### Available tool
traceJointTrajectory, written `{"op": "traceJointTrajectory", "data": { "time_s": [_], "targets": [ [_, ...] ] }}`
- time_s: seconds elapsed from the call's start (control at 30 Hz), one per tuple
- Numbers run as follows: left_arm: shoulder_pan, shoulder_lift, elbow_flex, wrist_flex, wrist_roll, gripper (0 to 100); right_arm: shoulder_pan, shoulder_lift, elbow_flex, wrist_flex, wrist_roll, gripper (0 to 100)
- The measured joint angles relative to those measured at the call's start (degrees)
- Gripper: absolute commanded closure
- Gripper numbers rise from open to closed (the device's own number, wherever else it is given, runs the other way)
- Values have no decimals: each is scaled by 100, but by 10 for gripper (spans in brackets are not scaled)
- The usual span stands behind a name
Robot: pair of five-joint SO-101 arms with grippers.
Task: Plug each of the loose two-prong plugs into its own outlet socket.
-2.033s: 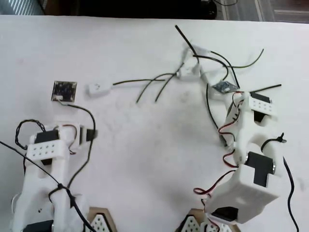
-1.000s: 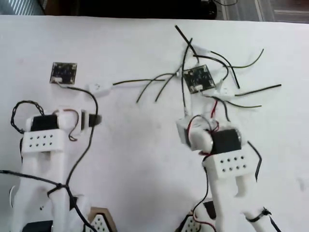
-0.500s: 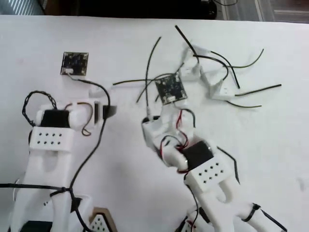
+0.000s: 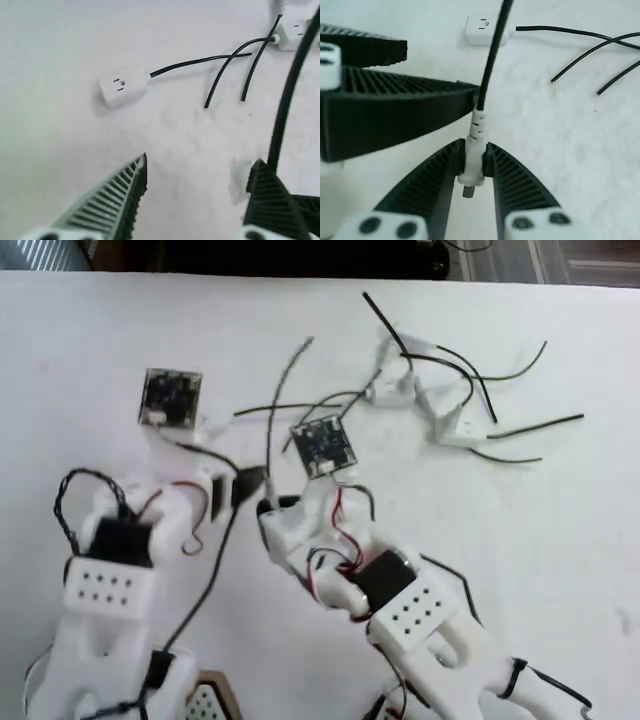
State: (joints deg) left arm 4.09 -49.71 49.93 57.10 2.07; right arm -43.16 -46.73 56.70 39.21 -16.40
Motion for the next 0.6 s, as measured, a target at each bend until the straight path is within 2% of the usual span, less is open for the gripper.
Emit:
{"op": "traceJointTrajectory", "data": {
  "time_s": [0.2,0.6],
  "targets": [
    [220,-809,290,0,-246,676,-9,-202,62,0,0,981],
    [818,-1002,484,-44,-923,676,-44,-976,659,9,123,981]
  ]
}}
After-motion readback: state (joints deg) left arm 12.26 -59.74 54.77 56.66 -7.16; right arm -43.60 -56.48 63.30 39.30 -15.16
